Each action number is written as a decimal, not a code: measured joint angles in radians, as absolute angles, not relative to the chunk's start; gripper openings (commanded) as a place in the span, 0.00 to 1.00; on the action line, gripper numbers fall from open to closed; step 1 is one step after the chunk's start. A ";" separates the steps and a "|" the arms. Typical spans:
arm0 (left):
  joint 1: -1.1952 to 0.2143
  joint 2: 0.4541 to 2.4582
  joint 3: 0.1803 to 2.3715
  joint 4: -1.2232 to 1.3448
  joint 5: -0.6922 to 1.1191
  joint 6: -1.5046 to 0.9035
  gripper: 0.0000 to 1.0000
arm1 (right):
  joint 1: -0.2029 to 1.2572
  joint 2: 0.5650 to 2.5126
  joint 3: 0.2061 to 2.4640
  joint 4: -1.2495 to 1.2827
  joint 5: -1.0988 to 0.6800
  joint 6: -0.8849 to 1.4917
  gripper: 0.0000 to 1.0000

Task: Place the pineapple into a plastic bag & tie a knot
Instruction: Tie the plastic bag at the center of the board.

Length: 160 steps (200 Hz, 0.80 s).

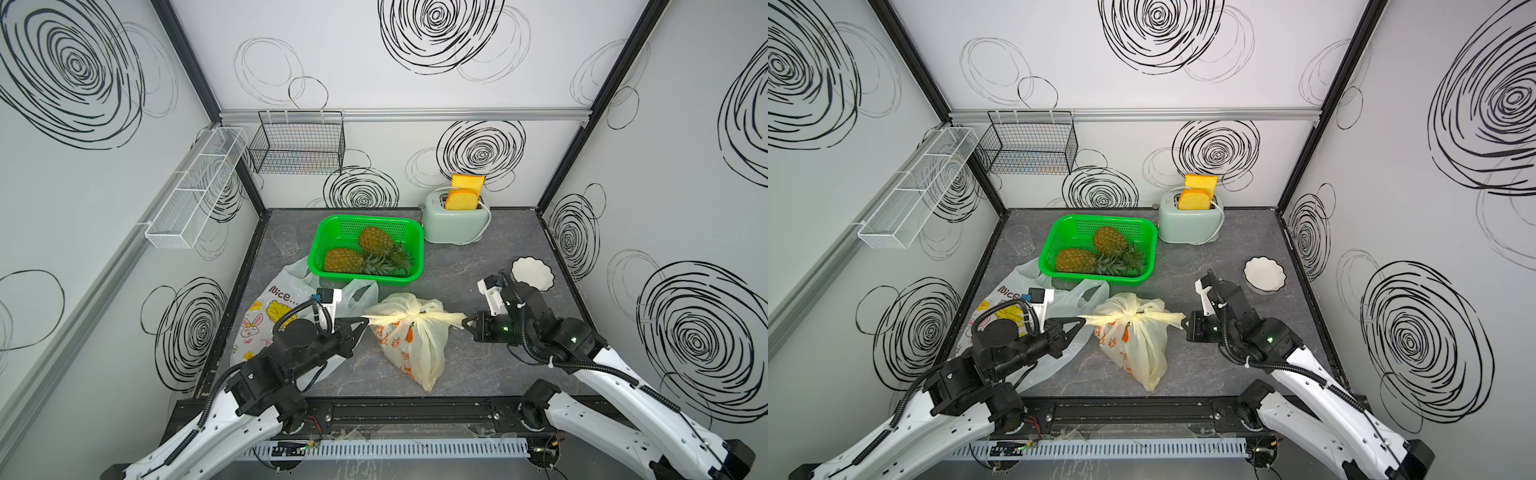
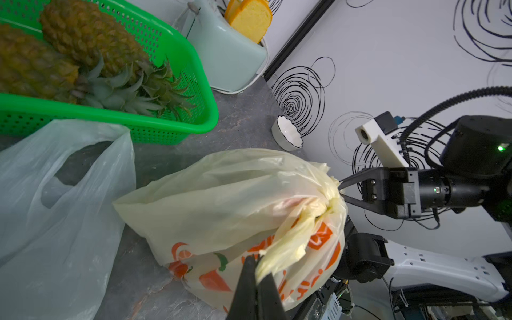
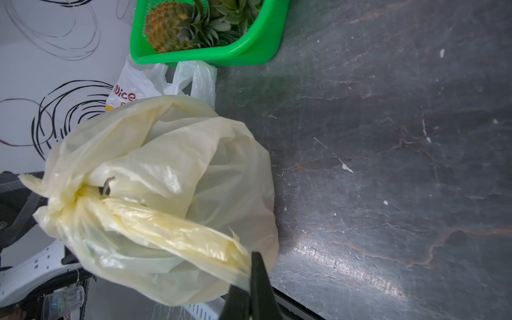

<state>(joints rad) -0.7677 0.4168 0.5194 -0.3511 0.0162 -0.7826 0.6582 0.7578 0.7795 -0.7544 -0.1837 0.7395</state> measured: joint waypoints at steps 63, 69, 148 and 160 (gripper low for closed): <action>-0.773 0.427 0.518 -0.378 -0.059 -0.950 0.00 | 0.618 0.744 0.811 -0.750 -0.181 0.792 0.00; -0.775 0.425 0.517 -0.381 -0.061 -0.970 0.00 | 0.609 0.741 0.808 -0.750 -0.185 0.795 0.00; -0.781 0.407 0.473 -0.385 -0.075 -1.138 0.00 | 0.525 0.668 0.737 -0.749 -0.258 0.820 0.00; -0.781 0.399 0.464 -0.389 -0.078 -1.160 0.00 | 0.520 0.666 0.731 -0.747 -0.267 0.820 0.00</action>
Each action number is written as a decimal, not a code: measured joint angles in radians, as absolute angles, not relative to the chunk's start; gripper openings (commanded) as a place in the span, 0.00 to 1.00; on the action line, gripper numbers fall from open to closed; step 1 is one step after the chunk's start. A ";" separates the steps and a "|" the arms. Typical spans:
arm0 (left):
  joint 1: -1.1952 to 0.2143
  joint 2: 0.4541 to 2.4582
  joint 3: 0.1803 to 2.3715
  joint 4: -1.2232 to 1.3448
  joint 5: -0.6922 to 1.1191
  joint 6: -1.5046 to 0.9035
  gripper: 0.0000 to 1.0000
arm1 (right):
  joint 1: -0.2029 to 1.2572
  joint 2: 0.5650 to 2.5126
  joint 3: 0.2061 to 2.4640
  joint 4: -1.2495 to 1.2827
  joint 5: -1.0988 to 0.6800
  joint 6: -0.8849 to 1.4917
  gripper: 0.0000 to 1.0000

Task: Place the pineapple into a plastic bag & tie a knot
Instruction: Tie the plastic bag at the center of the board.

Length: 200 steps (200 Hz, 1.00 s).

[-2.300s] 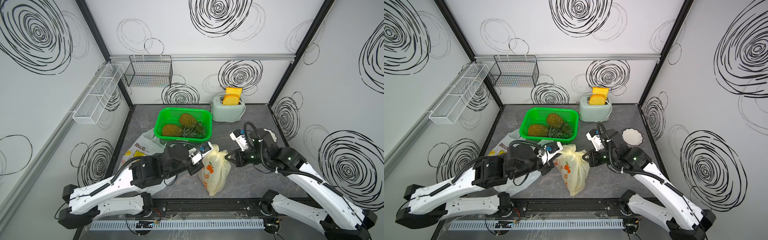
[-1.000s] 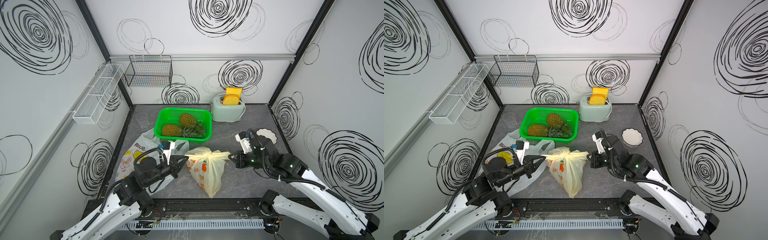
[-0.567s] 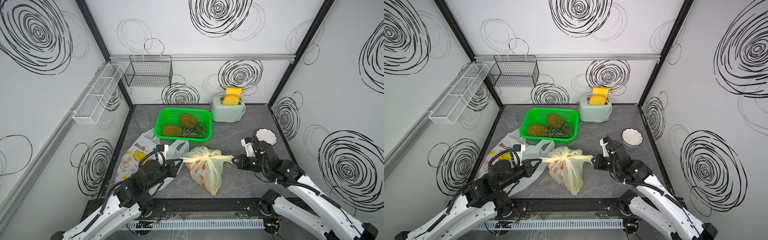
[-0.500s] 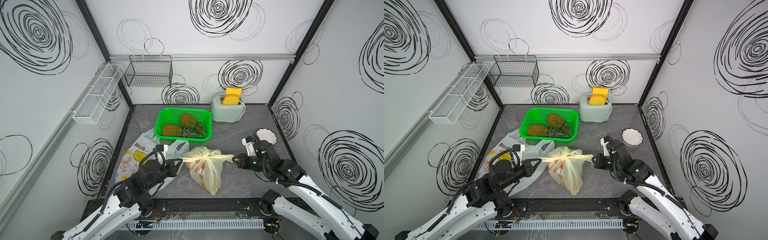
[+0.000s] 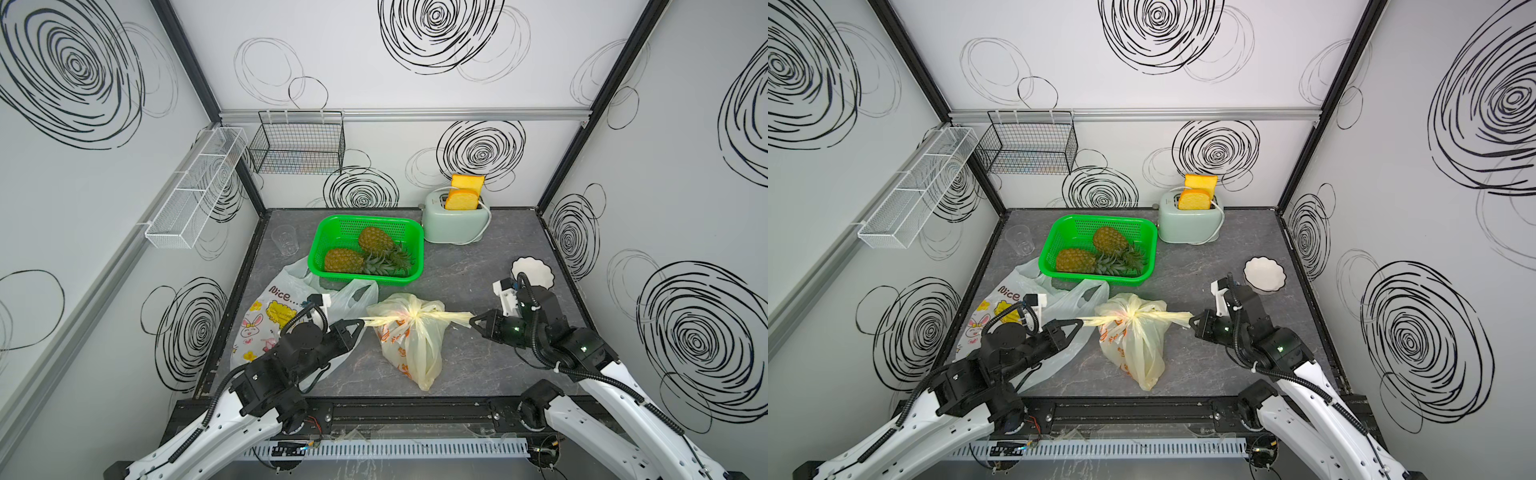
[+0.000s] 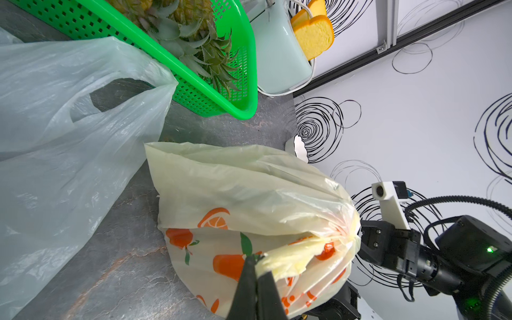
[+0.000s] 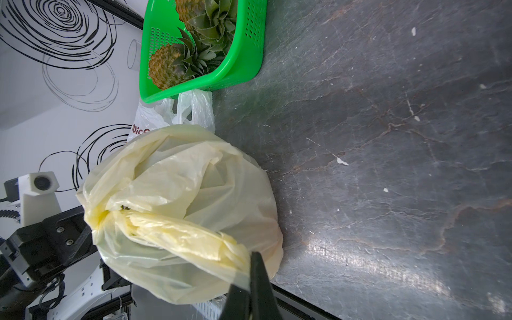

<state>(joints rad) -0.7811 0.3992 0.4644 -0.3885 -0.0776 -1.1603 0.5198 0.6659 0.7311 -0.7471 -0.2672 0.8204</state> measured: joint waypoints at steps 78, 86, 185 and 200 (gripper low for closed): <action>-0.781 0.390 0.446 -0.391 -0.101 -1.232 0.00 | 0.493 0.657 0.710 -0.741 -0.309 0.812 0.00; -0.781 0.393 0.440 -0.375 -0.102 -1.216 0.00 | 0.487 0.657 0.710 -0.737 -0.319 0.794 0.09; -0.737 0.463 0.390 -0.291 -0.233 -0.990 0.12 | 0.669 0.968 1.277 -0.912 -0.074 0.510 0.88; -0.737 0.453 0.390 -0.281 -0.232 -0.966 0.34 | 0.865 1.085 1.398 -0.924 -0.014 0.506 0.88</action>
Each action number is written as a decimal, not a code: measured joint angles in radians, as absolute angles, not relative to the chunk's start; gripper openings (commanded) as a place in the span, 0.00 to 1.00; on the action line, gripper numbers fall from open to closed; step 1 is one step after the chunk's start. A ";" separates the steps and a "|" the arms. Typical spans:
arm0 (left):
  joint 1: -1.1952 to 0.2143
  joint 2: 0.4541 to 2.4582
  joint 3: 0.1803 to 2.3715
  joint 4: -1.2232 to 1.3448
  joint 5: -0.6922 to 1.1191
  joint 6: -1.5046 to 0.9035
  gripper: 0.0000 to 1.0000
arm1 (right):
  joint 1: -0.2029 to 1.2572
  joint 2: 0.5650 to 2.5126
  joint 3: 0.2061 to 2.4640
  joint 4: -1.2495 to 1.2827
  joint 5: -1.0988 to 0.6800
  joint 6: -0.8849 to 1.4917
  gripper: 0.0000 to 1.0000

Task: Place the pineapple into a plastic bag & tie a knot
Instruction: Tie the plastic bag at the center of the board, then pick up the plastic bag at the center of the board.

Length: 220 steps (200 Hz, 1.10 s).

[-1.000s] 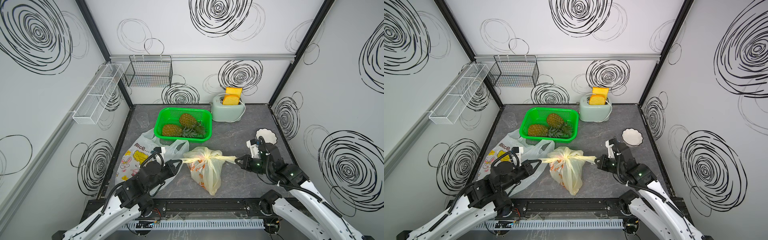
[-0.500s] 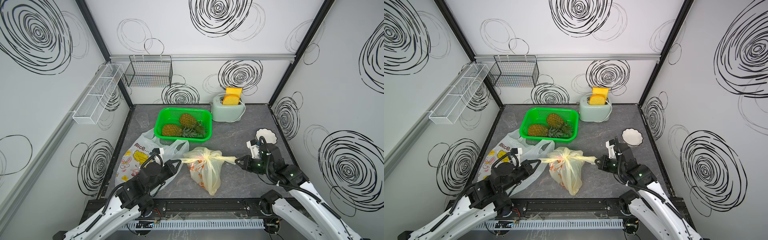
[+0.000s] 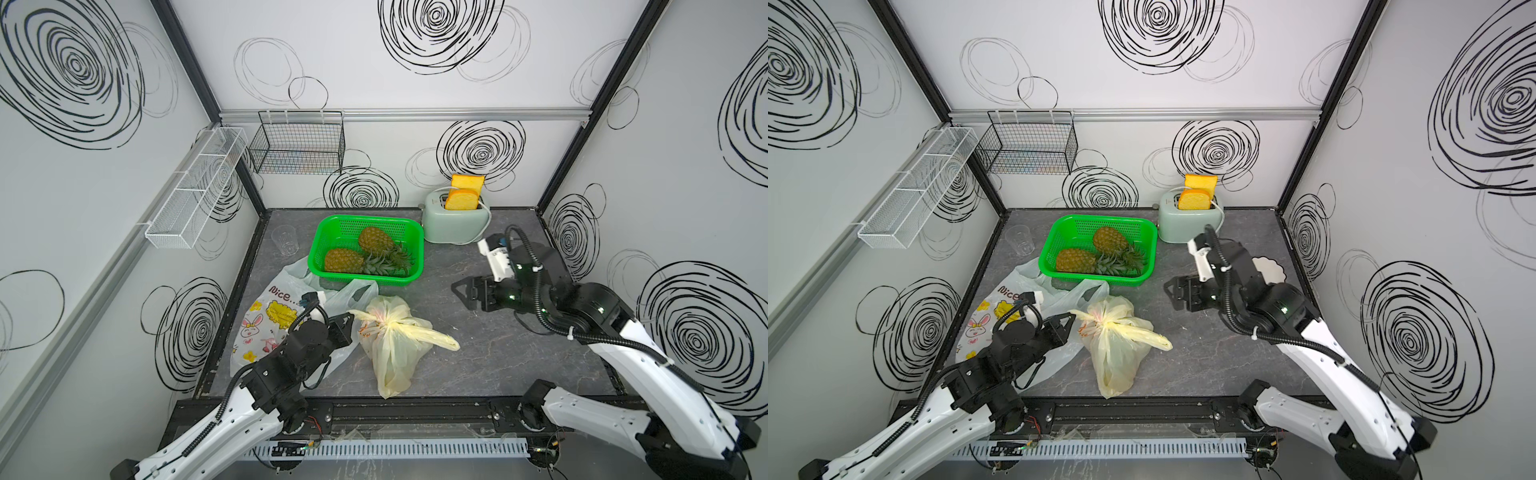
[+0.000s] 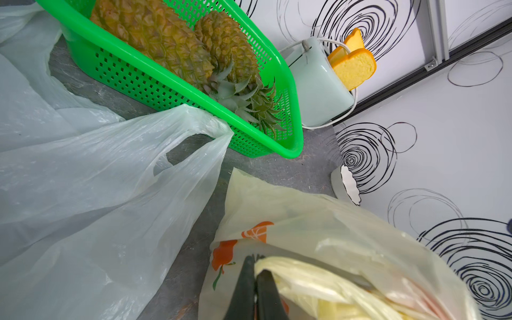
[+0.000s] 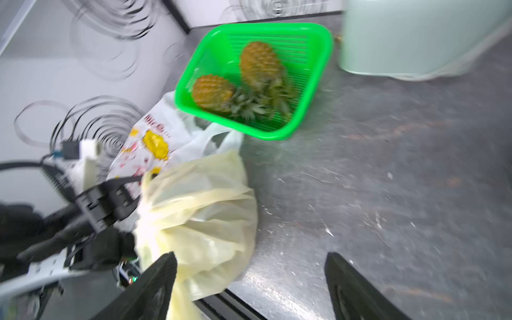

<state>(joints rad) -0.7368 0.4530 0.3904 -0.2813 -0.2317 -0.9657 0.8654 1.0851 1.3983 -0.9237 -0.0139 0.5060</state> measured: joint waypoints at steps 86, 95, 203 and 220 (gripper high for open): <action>-0.738 0.363 0.422 -0.275 -0.259 -0.896 0.60 | 1.220 1.571 1.597 -1.000 0.197 0.513 0.87; -0.738 0.358 0.443 -0.300 -0.281 -0.896 0.59 | 1.218 1.580 1.597 -1.007 0.202 0.512 0.86; -0.738 0.352 0.568 -0.511 -0.530 -0.900 0.54 | 1.218 1.641 1.606 -1.018 0.232 0.534 0.00; -0.738 0.352 0.568 -0.515 -0.542 -0.899 0.54 | 1.213 1.625 1.593 -1.024 0.241 0.542 0.00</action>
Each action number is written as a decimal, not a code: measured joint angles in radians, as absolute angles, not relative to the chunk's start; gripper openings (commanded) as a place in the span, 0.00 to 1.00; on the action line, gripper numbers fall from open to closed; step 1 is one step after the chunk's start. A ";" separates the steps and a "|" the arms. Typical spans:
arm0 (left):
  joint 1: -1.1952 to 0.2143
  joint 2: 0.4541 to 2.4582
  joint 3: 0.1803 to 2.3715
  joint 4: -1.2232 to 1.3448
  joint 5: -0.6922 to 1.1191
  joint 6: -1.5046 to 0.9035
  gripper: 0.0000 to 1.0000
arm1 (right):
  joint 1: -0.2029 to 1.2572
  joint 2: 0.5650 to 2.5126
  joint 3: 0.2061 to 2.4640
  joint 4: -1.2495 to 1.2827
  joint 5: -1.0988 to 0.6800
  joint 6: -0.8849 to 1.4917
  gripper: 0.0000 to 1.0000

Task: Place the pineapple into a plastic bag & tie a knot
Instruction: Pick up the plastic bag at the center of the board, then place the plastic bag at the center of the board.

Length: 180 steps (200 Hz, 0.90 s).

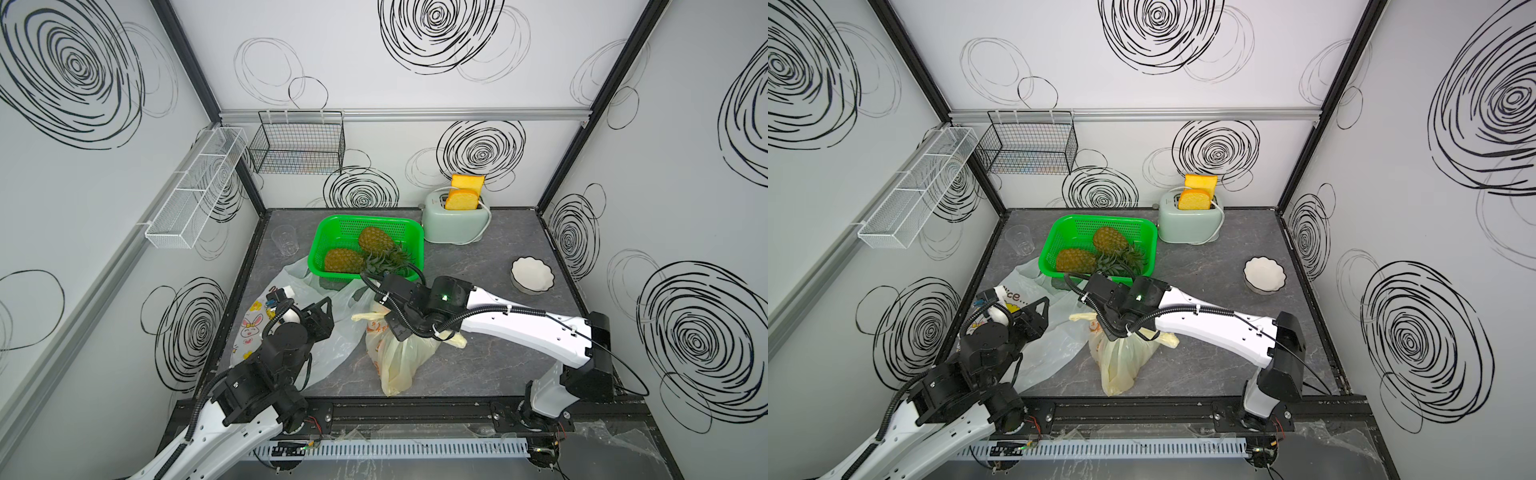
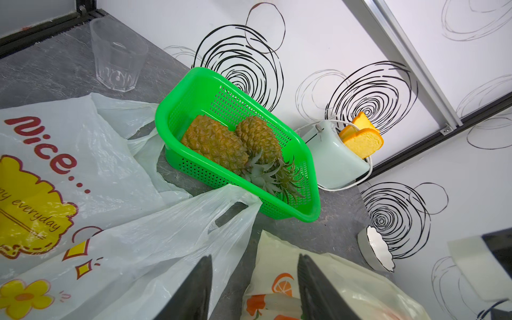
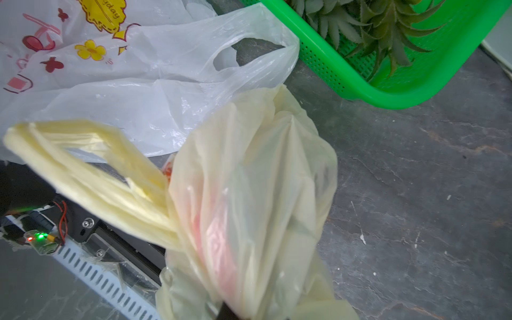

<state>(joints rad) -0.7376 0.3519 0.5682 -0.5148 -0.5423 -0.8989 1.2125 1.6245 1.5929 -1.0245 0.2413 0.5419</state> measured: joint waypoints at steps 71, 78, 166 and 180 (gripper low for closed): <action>-0.738 0.357 0.556 -0.473 -0.577 -0.897 0.53 | 0.851 1.277 1.457 -1.084 0.205 0.551 0.00; -0.738 0.363 0.554 -0.465 -0.577 -0.896 0.53 | 0.770 1.244 1.457 -1.085 0.197 0.533 0.00; -0.736 0.451 0.539 -0.388 -0.557 -0.860 0.53 | 0.125 1.377 1.438 -0.903 0.048 0.302 0.00; -0.732 0.463 0.539 -0.384 -0.550 -0.852 0.54 | 0.104 1.435 1.445 -0.850 0.007 0.291 0.00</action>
<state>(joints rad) -0.7319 0.4625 0.5388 -0.3843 -0.5503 -0.8520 0.1040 1.4353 1.4448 -0.8505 0.0071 0.2909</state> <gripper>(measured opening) 0.534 0.056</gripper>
